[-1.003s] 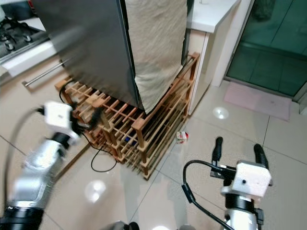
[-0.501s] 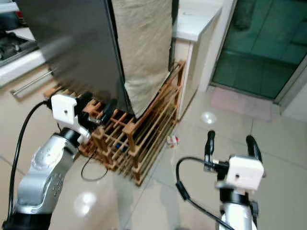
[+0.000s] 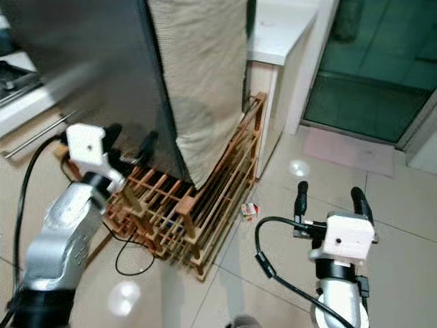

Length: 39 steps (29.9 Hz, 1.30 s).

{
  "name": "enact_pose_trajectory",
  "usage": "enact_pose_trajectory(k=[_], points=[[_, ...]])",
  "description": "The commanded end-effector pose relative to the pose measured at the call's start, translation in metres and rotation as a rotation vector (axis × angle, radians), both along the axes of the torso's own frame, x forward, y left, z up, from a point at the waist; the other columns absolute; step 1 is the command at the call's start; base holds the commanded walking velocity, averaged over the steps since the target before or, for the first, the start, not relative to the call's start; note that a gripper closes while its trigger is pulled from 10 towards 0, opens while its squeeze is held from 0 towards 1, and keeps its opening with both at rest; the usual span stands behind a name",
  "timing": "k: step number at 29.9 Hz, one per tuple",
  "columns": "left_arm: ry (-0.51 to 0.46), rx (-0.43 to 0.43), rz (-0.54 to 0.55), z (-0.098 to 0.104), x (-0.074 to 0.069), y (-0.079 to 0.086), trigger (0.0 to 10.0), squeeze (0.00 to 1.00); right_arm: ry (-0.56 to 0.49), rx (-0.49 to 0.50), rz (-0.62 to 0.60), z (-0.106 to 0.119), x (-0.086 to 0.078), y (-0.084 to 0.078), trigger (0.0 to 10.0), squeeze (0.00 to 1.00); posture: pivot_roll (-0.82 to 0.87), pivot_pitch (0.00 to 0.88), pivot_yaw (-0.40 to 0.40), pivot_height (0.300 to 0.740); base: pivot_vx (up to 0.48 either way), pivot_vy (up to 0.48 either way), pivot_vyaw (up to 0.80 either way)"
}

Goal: Restocking fridge

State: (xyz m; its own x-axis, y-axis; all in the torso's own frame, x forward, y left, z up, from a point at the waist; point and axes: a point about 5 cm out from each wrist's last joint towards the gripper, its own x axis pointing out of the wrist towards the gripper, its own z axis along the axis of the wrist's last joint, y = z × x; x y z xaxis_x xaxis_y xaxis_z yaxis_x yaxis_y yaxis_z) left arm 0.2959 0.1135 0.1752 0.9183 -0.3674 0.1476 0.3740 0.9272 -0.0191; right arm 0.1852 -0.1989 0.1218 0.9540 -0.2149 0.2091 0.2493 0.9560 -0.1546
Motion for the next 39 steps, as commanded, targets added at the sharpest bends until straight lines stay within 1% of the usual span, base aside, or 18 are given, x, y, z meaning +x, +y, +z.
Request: enact_pose_trajectory(k=[1,2,3,6,9,10,11,12,13,14,15,16,19,22,26,35,37,39], points=[[0.013,0.041,0.000,-0.003,0.001,0.007,10.0,0.00,-0.014,0.020,0.025,0.002,0.003,0.007,10.0,0.00,-0.13,0.031,0.076,0.740,0.000,0.000,0.00],[0.013,0.041,0.000,-0.003,0.001,0.007,10.0,0.00,-0.014,0.020,0.025,0.002,0.003,0.007,10.0,0.00,-0.13,0.031,0.076,0.740,0.000,0.000,0.00],[0.009,0.050,-0.025,-0.002,0.001,0.002,10.0,0.00,-0.014,0.021,0.028,0.003,0.004,0.008,10.0,0.00,-0.13,0.031,0.077,0.740,0.000,0.000,0.00],[0.043,0.030,-0.085,0.002,0.011,-0.014,10.0,0.00,-0.017,0.022,0.037,0.004,0.009,0.010,10.0,0.00,-0.13,0.032,0.082,0.740,0.000,0.000,0.00],[0.038,0.021,-0.130,0.007,0.015,-0.031,10.0,0.00,-0.019,0.021,0.040,0.004,0.013,0.009,10.0,0.00,-0.13,0.035,0.091,0.740,0.000,0.000,0.00],[0.035,0.029,-0.163,0.010,0.017,-0.043,10.0,0.00,-0.017,0.031,0.033,0.003,0.016,0.008,10.0,0.00,-0.12,0.034,0.091,0.740,0.000,0.000,0.00],[0.035,0.029,-0.163,0.010,0.017,-0.043,10.0,0.00,-0.017,0.031,0.033,0.003,0.016,0.008,10.0,0.00,-0.12,0.034,0.091,0.740,0.000,0.000,0.00],[0.036,0.054,-0.183,0.010,0.019,-0.049,10.0,0.00,-0.013,0.042,0.026,0.002,0.018,0.007,10.0,0.00,-0.12,0.032,0.091,0.740,0.000,0.000,0.00],[0.042,0.061,-0.178,0.011,0.027,-0.056,10.0,0.00,-0.014,0.052,0.021,0.002,0.020,0.006,10.0,0.00,-0.13,0.033,0.095,0.740,0.000,0.000,0.00],[0.042,0.061,-0.178,0.011,0.027,-0.056,10.0,0.00,-0.014,0.052,0.021,0.002,0.020,0.006,10.0,0.00,-0.13,0.033,0.095,0.740,0.000,0.000,0.00],[0.055,0.063,-0.165,0.010,0.033,-0.058,10.0,0.00,-0.015,0.049,0.024,0.003,0.020,0.006,10.0,0.00,-0.13,0.033,0.095,0.740,0.000,0.000,0.00],[0.062,0.069,-0.163,0.009,0.035,-0.058,10.0,0.00,-0.015,0.048,0.026,0.003,0.020,0.007,10.0,0.00,-0.13,0.034,0.097,0.740,0.000,0.000,0.00],[0.072,0.071,-0.163,0.009,0.038,-0.061,10.0,0.00,-0.013,0.047,0.028,0.003,0.020,0.007,10.0,0.00,-0.13,0.034,0.097,0.740,0.000,0.000,0.00],[0.080,0.070,-0.127,0.011,0.048,-0.064,10.0,0.00,-0.008,0.048,0.029,0.001,0.019,0.009,10.0,0.00,-0.14,0.042,0.102,0.740,0.000,0.000,0.00],[0.117,0.003,-0.124,0.018,0.058,-0.068,10.0,0.00,-0.003,0.050,0.027,0.000,0.017,0.009,10.0,0.00,-0.15,0.047,0.104,0.740,0.000,0.000,0.00],[0.109,-0.021,-0.177,0.028,0.061,-0.077,10.0,0.00,0.007,0.056,0.022,-0.003,0.017,0.010,10.0,0.00,-0.15,0.051,0.116,0.740,0.000,0.000,0.00],[0.106,-0.023,-0.199,0.030,0.060,-0.081,10.0,0.00,0.009,0.058,0.022,-0.003,0.017,0.011,10.0,0.00,-0.15,0.052,0.116,0.740,0.000,0.000,0.00],[0.106,-0.024,-0.224,0.031,0.059,-0.090,10.0,0.00,0.009,0.068,0.026,-0.005,0.017,0.011,10.0,0.00,-0.15,0.052,0.115,0.740,0.000,0.000,0.00]])
